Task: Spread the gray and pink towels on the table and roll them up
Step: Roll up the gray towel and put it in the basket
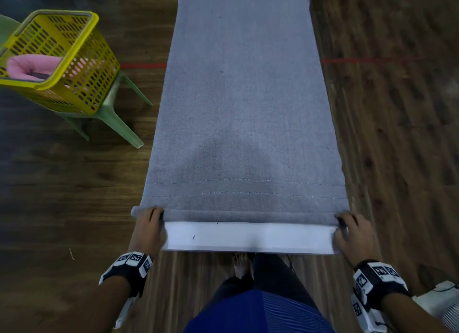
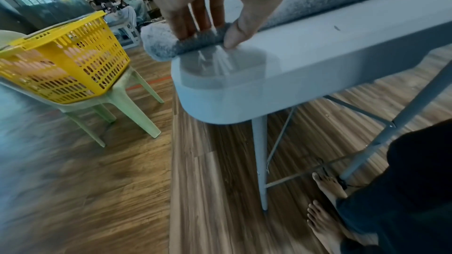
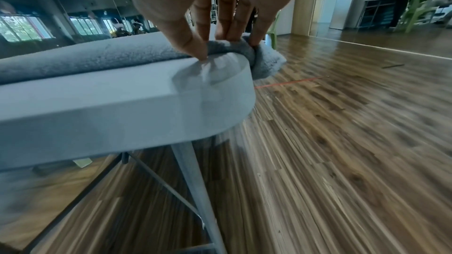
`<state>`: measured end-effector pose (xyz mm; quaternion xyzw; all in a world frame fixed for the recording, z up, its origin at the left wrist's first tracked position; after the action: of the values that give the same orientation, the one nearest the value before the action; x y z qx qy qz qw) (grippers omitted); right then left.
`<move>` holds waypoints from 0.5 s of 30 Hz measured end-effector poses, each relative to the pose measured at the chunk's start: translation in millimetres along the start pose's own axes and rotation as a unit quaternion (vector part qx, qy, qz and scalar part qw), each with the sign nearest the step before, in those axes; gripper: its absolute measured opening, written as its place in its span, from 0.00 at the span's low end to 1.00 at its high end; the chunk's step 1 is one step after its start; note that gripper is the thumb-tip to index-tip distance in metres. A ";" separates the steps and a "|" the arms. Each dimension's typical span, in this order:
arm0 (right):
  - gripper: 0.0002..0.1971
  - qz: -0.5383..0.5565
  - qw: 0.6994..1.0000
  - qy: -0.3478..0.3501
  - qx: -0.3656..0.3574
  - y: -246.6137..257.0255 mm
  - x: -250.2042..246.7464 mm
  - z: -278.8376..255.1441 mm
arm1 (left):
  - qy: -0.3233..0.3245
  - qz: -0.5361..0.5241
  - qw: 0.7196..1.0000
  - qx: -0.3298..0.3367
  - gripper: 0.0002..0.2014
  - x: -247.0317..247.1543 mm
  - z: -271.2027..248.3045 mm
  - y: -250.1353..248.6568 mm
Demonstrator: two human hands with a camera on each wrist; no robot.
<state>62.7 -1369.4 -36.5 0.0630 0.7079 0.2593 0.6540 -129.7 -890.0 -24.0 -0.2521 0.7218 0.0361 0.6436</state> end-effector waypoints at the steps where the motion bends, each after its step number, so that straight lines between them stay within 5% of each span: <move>1: 0.18 -0.003 1.000 -0.008 -0.005 -0.9 1.1 1.5 | -0.004 -0.001 1.000 -0.006 0.23 1.4 -0.5 3.3; 4: 0.17 -0.001 1.000 0.002 0.006 -7.3 4.2 11.2 | 0.020 0.010 0.999 -0.037 0.23 3.1 6.3 19.6; 7: 0.15 -0.009 0.999 0.013 0.040 -10.6 2.7 19.1 | 0.002 0.048 0.998 -0.029 0.10 -6.5 14.7 17.9; 12: 0.08 -0.125 0.987 0.071 0.076 -1.5 -1.9 44.9 | 0.036 0.120 0.991 -0.052 0.07 -21.3 36.4 10.1; 15: 0.10 -0.115 0.991 0.034 0.063 5.8 -6.1 50.9 | 0.015 0.105 0.994 -0.040 0.17 -20.4 47.3 13.9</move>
<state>110.8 -1352.6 -29.0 0.0132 0.7472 0.1394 0.6497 -91.4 -853.6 -16.4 -0.2005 0.7520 0.1283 0.6147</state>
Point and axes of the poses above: each hand's wrist, its own z-axis towards the middle knuckle, its own x-axis out of the palm, y = z × x, the point moved 6 cm from there along z, towards the middle knuckle, and after that the axes turned 3 degrees about z, right-handed, at the moved point
